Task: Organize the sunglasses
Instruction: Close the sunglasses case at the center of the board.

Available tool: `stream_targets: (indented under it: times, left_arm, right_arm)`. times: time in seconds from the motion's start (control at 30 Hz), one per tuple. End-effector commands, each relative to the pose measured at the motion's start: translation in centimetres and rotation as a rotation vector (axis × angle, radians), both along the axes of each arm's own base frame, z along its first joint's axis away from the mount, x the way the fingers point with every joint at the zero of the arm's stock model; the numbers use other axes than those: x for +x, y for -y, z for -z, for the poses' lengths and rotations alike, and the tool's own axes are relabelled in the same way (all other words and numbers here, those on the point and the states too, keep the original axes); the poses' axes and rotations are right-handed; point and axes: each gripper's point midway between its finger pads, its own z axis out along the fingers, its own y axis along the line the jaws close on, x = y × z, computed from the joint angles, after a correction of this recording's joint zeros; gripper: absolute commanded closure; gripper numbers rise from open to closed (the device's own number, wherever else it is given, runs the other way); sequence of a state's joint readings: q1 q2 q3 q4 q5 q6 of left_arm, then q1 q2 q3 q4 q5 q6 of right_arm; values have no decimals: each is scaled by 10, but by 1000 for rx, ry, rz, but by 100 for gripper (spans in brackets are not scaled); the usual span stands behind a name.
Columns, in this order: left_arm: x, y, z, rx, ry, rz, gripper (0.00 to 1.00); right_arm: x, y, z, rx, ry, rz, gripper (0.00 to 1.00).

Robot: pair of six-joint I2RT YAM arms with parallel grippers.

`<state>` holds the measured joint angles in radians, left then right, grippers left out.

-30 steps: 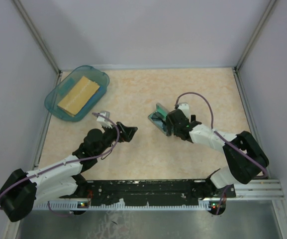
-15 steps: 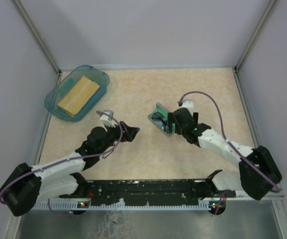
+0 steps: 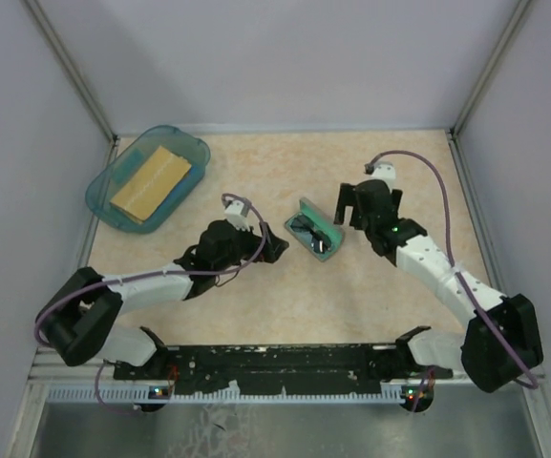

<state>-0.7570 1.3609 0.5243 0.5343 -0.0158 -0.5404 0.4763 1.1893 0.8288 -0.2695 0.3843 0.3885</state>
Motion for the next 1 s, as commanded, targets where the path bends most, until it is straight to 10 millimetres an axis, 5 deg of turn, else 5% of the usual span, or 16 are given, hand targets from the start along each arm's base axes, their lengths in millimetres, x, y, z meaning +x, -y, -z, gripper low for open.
stream_targets:
  times: [0.0, 0.23, 0.43, 0.97]
  left_arm:
    - [10, 12, 12, 94, -7, 28, 0]
    - [25, 25, 44, 278, -15, 28, 0]
    - [34, 25, 59, 457, 50, 27, 0]
    - [31, 53, 68, 505, 332, 269, 0]
  right_arm:
    - [32, 10, -23, 8, 43, 29, 1]
    - [55, 7, 5, -49, -43, 19, 1]
    - [60, 2, 6, -45, -35, 0, 1]
    - [68, -6, 11, -40, -50, -27, 1]
